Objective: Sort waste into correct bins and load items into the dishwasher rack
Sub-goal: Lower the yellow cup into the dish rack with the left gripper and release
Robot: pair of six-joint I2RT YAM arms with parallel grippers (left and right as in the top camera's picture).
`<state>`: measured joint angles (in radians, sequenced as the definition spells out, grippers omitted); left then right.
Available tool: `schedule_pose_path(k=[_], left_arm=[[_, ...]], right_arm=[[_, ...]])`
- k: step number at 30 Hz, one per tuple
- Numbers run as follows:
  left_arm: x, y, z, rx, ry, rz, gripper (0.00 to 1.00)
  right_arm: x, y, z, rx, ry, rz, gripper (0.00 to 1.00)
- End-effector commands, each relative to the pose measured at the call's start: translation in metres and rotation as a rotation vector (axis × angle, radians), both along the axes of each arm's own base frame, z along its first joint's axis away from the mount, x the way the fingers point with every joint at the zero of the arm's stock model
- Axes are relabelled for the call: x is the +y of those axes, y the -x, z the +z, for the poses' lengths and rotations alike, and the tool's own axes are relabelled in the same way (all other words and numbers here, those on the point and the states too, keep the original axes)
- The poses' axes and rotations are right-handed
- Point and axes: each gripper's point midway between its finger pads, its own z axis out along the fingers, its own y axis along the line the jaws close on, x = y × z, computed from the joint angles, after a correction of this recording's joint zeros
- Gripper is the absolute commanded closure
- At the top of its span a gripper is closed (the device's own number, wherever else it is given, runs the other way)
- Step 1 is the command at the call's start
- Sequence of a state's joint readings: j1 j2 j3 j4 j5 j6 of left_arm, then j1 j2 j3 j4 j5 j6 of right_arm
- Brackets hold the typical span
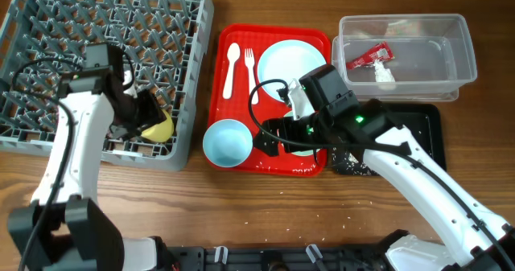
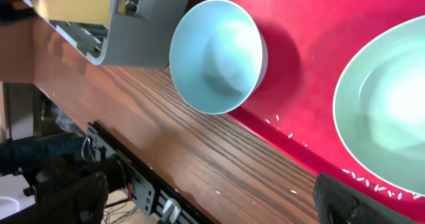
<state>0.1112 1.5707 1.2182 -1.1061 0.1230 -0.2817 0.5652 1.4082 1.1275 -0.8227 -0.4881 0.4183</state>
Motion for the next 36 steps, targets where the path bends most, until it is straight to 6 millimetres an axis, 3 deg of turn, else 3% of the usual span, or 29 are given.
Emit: schedule_pose_path(k=[1,2,5,8,10,13,14,16,19,21,24,26,29,30,31,32,36], left_arm=[[0.002,0.008,-0.012,0.068,-0.023,0.040,0.36],[0.002,0.009,-0.011,0.073,-0.020,0.059,0.00],[0.000,0.006,0.011,0.057,-0.003,0.068,0.00],[0.000,-0.002,0.076,-0.073,-0.017,0.038,0.00],[0.001,-0.002,0.101,-0.150,-0.031,0.026,0.00],[0.001,0.006,0.107,-0.154,-0.041,0.009,0.00],[-0.004,0.011,0.105,-0.137,-0.027,-0.037,0.10],[-0.026,0.024,0.098,-0.091,0.022,-0.178,0.48],[-0.044,0.034,0.071,-0.031,0.028,-0.246,0.86],[-0.055,0.031,0.033,-0.029,0.025,-0.277,0.89],[-0.033,0.024,0.007,-0.029,-0.074,-0.158,0.95],[-0.008,0.007,0.010,-0.088,-0.155,-0.062,0.93],[0.013,0.004,0.011,-0.095,-0.156,0.072,0.93],[0.011,0.006,0.011,-0.088,-0.126,0.076,0.87],[0.004,0.010,0.013,-0.081,-0.092,0.062,0.71],[-0.001,0.013,0.021,-0.081,-0.067,0.056,0.63],[-0.011,0.025,0.099,-0.288,-0.037,-0.002,0.34]], right_arm=[[-0.002,-0.003,-0.001,-0.006,0.015,-0.014,0.00],[-0.002,-0.003,-0.001,-0.007,0.015,-0.014,0.00],[-0.002,-0.003,-0.002,-0.008,0.020,-0.017,0.00],[-0.012,-0.009,-0.007,-0.021,0.079,-0.069,0.00],[-0.013,-0.009,-0.008,-0.022,0.086,-0.070,0.00],[-0.013,-0.009,-0.008,-0.023,0.086,-0.070,0.00],[-0.013,-0.009,-0.008,-0.023,0.086,-0.070,0.00],[-0.013,-0.009,-0.008,-0.023,0.086,-0.070,0.00],[-0.013,-0.009,-0.008,-0.023,0.086,-0.070,0.00],[-0.013,-0.009,-0.008,-0.022,0.086,-0.070,0.00],[-0.013,-0.009,-0.008,-0.022,0.085,-0.070,0.00],[-0.013,-0.009,-0.008,-0.022,0.086,-0.070,0.00],[-0.013,-0.009,-0.008,-0.022,0.086,-0.070,0.00],[-0.013,-0.009,-0.008,-0.022,0.086,-0.069,0.00],[-0.013,-0.009,-0.008,-0.023,0.086,-0.068,0.00],[-0.014,-0.009,-0.008,-0.023,0.088,-0.068,0.00],[-0.018,-0.013,-0.010,-0.041,0.114,-0.087,0.00]])
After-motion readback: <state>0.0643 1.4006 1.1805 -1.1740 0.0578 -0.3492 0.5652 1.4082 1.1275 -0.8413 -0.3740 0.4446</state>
